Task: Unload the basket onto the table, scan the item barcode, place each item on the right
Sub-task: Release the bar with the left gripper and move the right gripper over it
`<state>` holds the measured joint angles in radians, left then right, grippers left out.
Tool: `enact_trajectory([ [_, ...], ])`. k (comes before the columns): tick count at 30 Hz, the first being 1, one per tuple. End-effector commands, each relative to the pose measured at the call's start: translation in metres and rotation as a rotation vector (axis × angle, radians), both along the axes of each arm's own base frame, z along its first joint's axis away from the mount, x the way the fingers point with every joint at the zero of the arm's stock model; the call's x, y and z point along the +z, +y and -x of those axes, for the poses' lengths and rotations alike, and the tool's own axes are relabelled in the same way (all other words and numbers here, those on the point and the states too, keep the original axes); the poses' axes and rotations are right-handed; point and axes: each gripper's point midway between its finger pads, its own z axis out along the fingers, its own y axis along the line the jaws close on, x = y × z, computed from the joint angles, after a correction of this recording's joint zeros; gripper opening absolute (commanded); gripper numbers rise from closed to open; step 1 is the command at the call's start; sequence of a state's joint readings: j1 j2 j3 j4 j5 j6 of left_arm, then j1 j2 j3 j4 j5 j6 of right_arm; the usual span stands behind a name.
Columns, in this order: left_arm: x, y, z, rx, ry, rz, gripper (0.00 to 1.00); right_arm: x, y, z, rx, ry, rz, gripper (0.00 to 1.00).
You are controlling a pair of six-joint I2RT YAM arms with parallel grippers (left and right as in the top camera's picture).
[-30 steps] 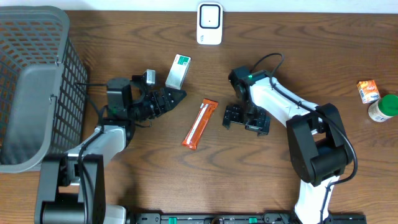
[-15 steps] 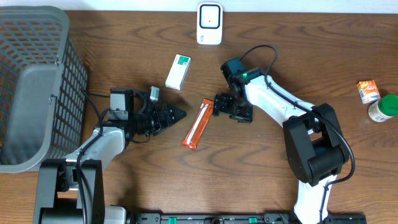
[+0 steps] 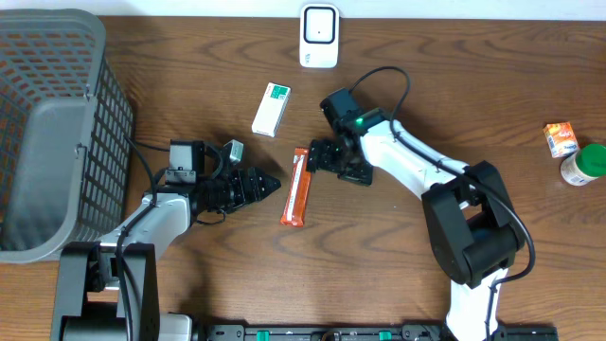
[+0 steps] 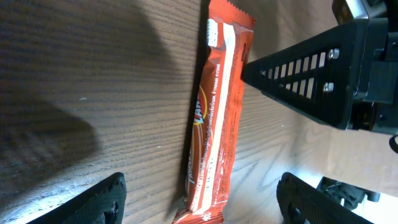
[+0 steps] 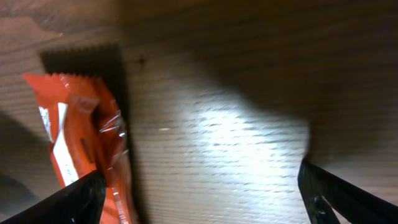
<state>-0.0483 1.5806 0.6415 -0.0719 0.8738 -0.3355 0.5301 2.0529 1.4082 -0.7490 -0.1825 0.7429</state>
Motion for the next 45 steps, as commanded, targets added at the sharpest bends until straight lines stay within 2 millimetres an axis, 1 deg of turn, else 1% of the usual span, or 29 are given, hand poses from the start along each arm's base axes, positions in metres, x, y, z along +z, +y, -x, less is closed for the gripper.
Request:
enact_trajectory([
  [1, 0.001, 0.002, 0.000, -0.007, -0.022, -0.017, 0.79, -0.002, 0.010, 0.006, -0.027, 0.011, -0.003, 0.95],
  [4, 0.001, 0.002, 0.000, -0.007, -0.021, -0.017, 0.79, -0.001, 0.012, 0.008, -0.019, 0.012, -0.003, 0.94],
  [6, 0.001, 0.002, 0.000, -0.007, -0.021, -0.017, 0.79, 0.000, 0.013, 0.008, -0.019, 0.011, -0.006, 0.96],
  [8, 0.001, 0.002, 0.000, -0.007, -0.022, -0.017, 0.79, 0.001, 0.016, 0.005, -0.006, -0.005, -0.021, 0.99],
  [12, 0.000, 0.003, -0.001, -0.002, -0.022, -0.027, 0.79, 0.004, 0.023, -0.004, -0.002, -0.039, -0.055, 0.99],
  [15, -0.001, 0.003, -0.001, -0.002, -0.022, -0.027, 0.79, 0.005, 0.028, -0.005, 0.003, -0.044, -0.078, 0.98],
  [17, 0.000, 0.004, -0.001, 0.000, -0.023, -0.027, 0.79, 0.006, 0.033, -0.006, 0.011, -0.050, -0.096, 0.95],
  [20, 0.001, 0.013, -0.005, 0.030, -0.024, -0.027, 0.79, 0.007, 0.038, -0.007, 0.017, -0.059, -0.107, 0.96],
  [22, 0.003, 0.025, -0.009, 0.069, -0.022, -0.028, 0.79, 0.007, 0.038, -0.006, 0.015, -0.058, -0.108, 0.96],
  [25, 0.010, 0.049, -0.010, 0.148, -0.012, -0.028, 0.80, 0.007, 0.037, -0.004, 0.005, -0.045, -0.103, 0.96],
  [27, 0.020, 0.066, -0.009, 0.200, -0.018, -0.032, 0.80, 0.004, 0.037, -0.002, 0.008, -0.035, -0.100, 0.95],
  [30, 0.038, 0.080, -0.006, 0.226, -0.074, -0.052, 0.80, -0.004, 0.035, -0.001, 0.006, -0.027, -0.078, 0.92],
  [34, 0.059, 0.086, 0.000, 0.239, -0.141, -0.085, 0.80, -0.016, 0.034, 0.003, 0.015, 0.000, -0.064, 0.90],
  [39, 0.077, 0.087, 0.004, 0.247, -0.199, -0.104, 0.81, -0.028, 0.038, 0.010, 0.051, 0.019, -0.052, 0.92],
  [40, 0.080, 0.087, 0.004, 0.248, -0.209, -0.105, 0.84, -0.028, 0.038, 0.010, 0.051, 0.018, -0.055, 0.91],
  [41, 0.081, 0.087, 0.004, 0.248, -0.215, -0.105, 0.84, -0.028, 0.039, 0.009, 0.053, 0.015, -0.060, 0.91],
  [45, 0.080, 0.087, 0.005, 0.247, -0.209, -0.104, 0.85, -0.027, 0.042, 0.006, 0.055, -0.001, -0.071, 0.85],
])
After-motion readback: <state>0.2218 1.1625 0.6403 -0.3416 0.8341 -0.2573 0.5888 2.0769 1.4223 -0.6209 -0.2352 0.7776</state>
